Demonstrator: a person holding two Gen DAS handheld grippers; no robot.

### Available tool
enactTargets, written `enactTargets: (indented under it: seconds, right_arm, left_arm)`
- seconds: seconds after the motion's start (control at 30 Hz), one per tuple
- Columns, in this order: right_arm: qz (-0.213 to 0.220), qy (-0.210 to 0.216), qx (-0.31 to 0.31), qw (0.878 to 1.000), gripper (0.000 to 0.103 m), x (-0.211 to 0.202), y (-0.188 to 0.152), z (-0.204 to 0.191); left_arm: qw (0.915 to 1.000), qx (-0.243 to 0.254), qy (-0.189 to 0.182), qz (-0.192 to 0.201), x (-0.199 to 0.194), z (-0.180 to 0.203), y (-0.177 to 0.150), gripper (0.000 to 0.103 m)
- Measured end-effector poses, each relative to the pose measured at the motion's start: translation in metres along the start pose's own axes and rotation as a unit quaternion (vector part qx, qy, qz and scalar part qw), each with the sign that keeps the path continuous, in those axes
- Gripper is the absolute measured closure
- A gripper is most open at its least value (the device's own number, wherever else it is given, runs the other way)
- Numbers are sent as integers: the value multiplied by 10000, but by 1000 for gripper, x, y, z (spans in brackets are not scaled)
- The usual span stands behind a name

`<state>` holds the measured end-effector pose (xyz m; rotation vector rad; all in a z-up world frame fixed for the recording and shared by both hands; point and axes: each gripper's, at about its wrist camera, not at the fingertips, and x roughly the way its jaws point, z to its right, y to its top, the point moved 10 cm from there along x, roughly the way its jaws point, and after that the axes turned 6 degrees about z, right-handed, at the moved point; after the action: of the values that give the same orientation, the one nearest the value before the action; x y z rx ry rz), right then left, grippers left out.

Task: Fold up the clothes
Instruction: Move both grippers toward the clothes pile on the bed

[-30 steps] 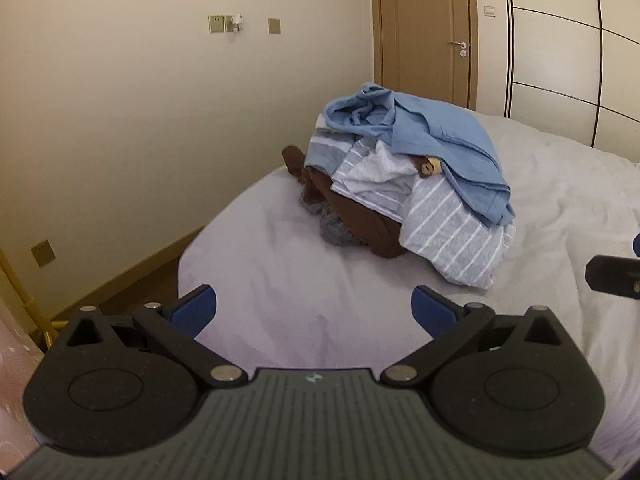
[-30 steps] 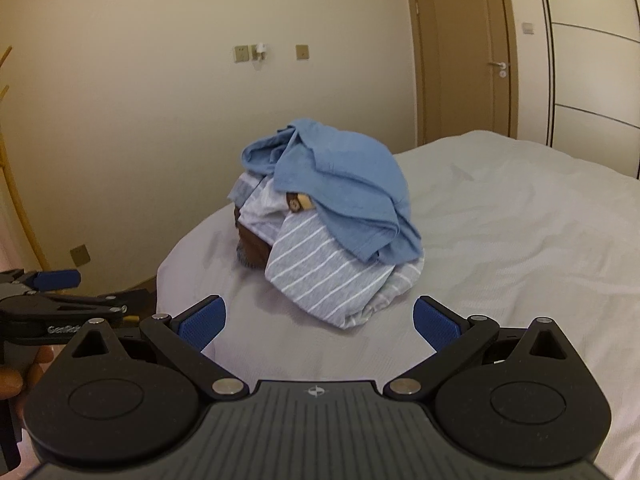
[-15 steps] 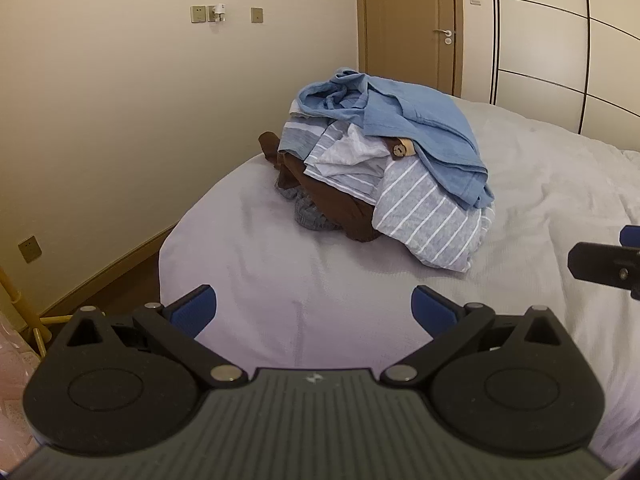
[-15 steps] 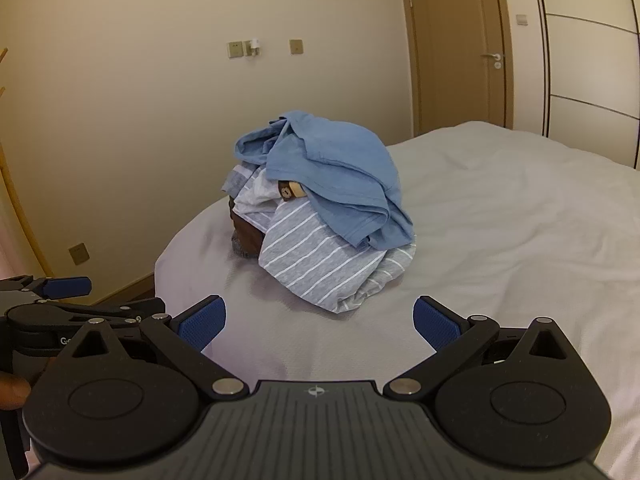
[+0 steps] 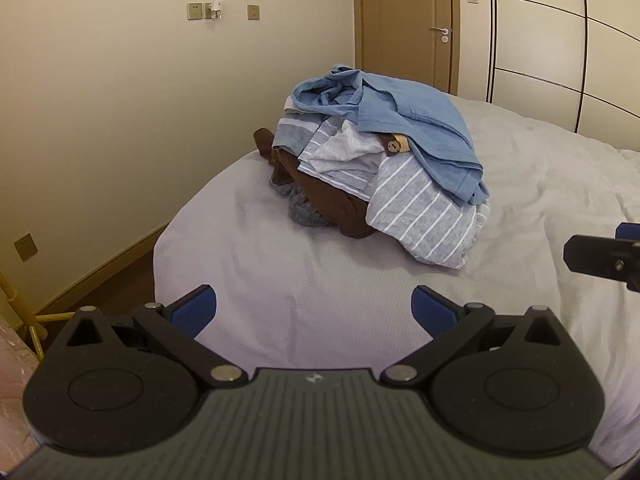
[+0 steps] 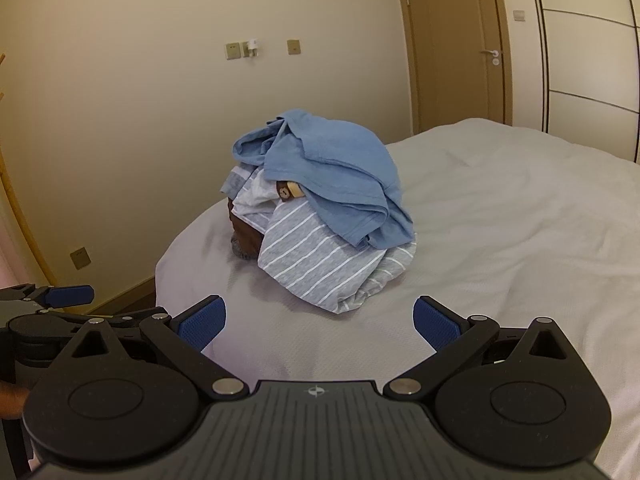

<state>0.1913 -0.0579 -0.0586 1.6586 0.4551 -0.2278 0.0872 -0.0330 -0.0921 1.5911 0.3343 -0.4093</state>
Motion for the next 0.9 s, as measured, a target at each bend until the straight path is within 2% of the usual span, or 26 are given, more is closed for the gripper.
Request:
enactTargets:
  seconds: [0.4,0.9]
  right_arm:
    - [54,-34,54,10000,0,-6,1,6]
    - [157,-74,11,9998,0,-22,5,4]
  left_arm:
    - [9999,76,-88,2,-6,8,-1,0]
    - [9996,129,-188,181,-25,11,6,0]
